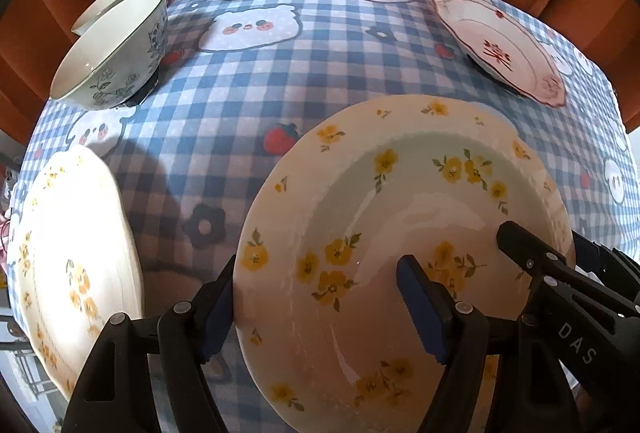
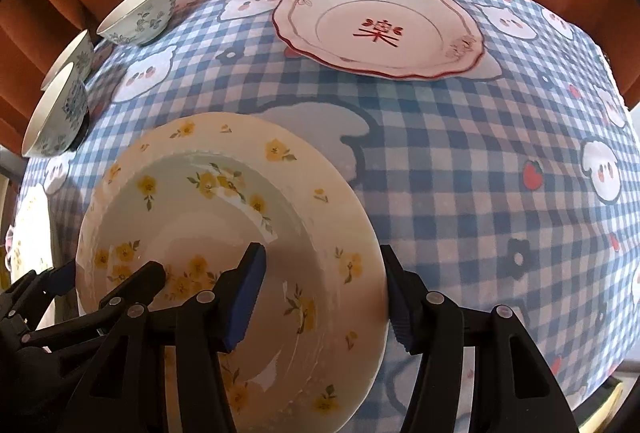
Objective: Organize plates and bowls
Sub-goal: 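Lower the held plate with both tools onto the large yellow-flower plate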
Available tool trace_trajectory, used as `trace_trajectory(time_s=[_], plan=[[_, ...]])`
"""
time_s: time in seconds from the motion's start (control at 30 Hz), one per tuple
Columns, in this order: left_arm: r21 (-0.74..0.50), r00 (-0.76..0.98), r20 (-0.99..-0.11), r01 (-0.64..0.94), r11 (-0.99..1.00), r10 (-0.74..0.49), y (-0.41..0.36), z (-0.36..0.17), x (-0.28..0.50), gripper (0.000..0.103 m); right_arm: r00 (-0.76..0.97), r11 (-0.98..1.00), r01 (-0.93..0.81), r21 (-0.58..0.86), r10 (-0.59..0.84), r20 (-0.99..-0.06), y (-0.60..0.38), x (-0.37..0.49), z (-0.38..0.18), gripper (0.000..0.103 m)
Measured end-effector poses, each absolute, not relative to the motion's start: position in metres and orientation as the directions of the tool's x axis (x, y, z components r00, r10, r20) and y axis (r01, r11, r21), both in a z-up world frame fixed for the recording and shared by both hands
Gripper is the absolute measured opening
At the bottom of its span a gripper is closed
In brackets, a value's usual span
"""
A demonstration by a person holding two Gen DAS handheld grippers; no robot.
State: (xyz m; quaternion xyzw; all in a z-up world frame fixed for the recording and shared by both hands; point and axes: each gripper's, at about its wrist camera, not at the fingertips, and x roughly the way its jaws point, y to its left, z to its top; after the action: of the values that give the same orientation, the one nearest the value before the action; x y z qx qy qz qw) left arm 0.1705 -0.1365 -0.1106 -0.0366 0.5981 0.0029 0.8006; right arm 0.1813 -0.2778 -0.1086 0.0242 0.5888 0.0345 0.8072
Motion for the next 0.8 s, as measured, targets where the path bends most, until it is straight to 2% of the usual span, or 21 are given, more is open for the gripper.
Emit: trace_trajectory(time_s=[0.37,0.8], plan=[[-0.084,0.316,-0.946,-0.006,0.996,-0.077,-0.134,-0.09,0.152,0.076,0.339,0.998,0.027,0.055,0.043,-0.94,-0.283,0.151,-0.083,0.061],[-0.12,0.369,-0.922,0.013,0.993,-0.116,-0.088,-0.06,0.135,0.076,0.392,0.998,0.057,0.025,0.001,-0.92,-0.241,0.132,-0.043,0.061]])
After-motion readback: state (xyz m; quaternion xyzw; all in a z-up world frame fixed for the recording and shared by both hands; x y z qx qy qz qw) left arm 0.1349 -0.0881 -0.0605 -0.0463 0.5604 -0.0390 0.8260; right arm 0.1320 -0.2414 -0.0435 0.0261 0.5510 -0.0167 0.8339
